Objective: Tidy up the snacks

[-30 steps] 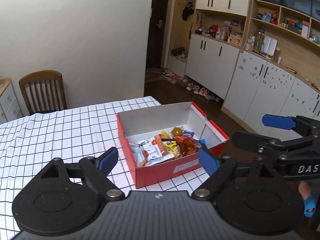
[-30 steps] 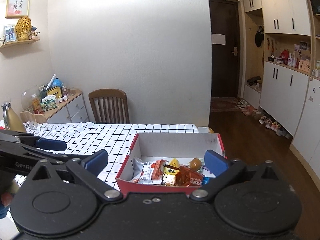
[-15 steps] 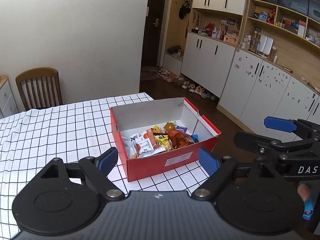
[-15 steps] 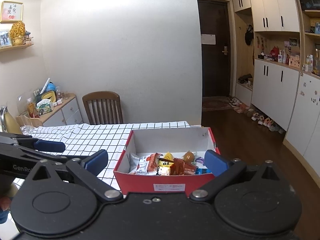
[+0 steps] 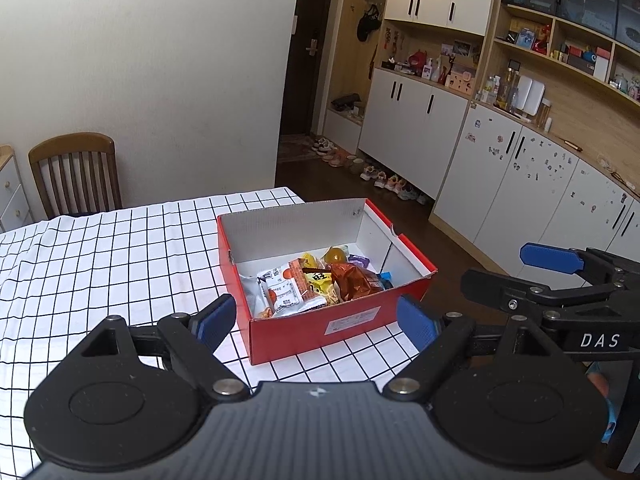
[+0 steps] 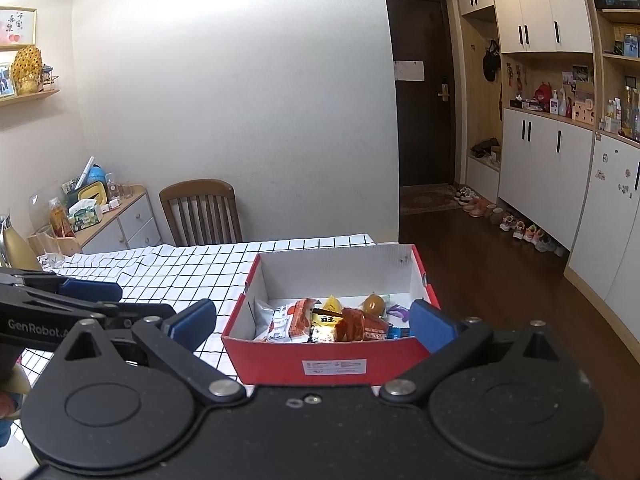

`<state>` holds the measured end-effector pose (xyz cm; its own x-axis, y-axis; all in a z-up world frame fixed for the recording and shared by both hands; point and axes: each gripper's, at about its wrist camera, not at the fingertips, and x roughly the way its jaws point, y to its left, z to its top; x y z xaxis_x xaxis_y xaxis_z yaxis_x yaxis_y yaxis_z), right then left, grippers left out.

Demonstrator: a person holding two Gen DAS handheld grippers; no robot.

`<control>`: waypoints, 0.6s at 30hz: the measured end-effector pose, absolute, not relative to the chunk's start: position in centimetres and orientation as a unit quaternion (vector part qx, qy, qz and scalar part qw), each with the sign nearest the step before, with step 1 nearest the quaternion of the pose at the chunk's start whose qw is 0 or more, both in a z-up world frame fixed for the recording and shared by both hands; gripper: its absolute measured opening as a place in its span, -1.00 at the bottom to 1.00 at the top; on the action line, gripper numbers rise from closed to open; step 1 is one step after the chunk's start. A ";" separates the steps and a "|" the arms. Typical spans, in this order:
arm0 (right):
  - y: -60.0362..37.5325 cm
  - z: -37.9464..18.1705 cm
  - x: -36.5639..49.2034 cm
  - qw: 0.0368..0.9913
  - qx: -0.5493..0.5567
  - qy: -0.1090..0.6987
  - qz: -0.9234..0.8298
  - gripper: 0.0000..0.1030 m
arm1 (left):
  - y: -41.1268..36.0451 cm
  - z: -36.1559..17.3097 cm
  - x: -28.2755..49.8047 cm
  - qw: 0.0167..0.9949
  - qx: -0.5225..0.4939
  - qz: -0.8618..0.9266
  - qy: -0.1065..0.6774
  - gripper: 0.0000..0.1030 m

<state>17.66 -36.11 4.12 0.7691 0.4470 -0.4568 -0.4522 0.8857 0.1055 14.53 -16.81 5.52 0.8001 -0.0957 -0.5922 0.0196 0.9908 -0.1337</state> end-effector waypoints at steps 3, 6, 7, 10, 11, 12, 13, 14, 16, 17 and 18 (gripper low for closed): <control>-36.1 4.2 17.5 0.941 -0.008 0.240 0.239 1.00 | -16.8 5.5 14.5 0.947 -0.061 -0.030 0.315 0.70; -36.3 4.3 17.6 0.939 -0.002 0.244 0.243 1.00 | -16.8 5.6 14.4 0.947 -0.062 -0.032 0.314 0.70; -36.4 4.3 17.6 0.939 0.000 0.245 0.242 1.00 | -16.8 5.6 14.4 0.947 -0.062 -0.032 0.314 0.70; -36.5 4.3 17.6 0.940 0.001 0.244 0.240 1.00 | -16.9 5.5 14.4 0.946 -0.062 -0.033 0.316 0.70; -36.5 4.3 17.6 0.940 0.001 0.244 0.240 1.00 | -16.9 5.5 14.4 0.946 -0.063 -0.033 0.316 0.70; -36.4 4.3 17.6 0.940 0.001 0.244 0.239 1.00 | -16.9 5.5 14.4 0.946 -0.063 -0.034 0.317 0.70; -36.4 4.4 17.6 0.940 0.001 0.244 0.239 1.00 | -16.9 5.5 14.3 0.945 -0.065 -0.034 0.318 0.70; -36.4 4.4 17.6 0.940 0.002 0.244 0.240 1.00 | -16.9 5.6 14.3 0.945 -0.067 -0.035 0.319 0.70; -36.4 4.5 17.5 0.939 0.004 0.244 0.241 1.00 | -16.9 5.6 14.3 0.945 -0.066 -0.036 0.319 0.70; -36.5 4.6 17.5 0.939 0.005 0.243 0.241 1.00 | -17.0 5.6 14.3 0.945 -0.065 -0.036 0.319 0.70; -36.5 4.5 17.4 0.939 0.005 0.243 0.241 1.00 | -17.0 5.6 14.3 0.945 -0.064 -0.036 0.318 0.70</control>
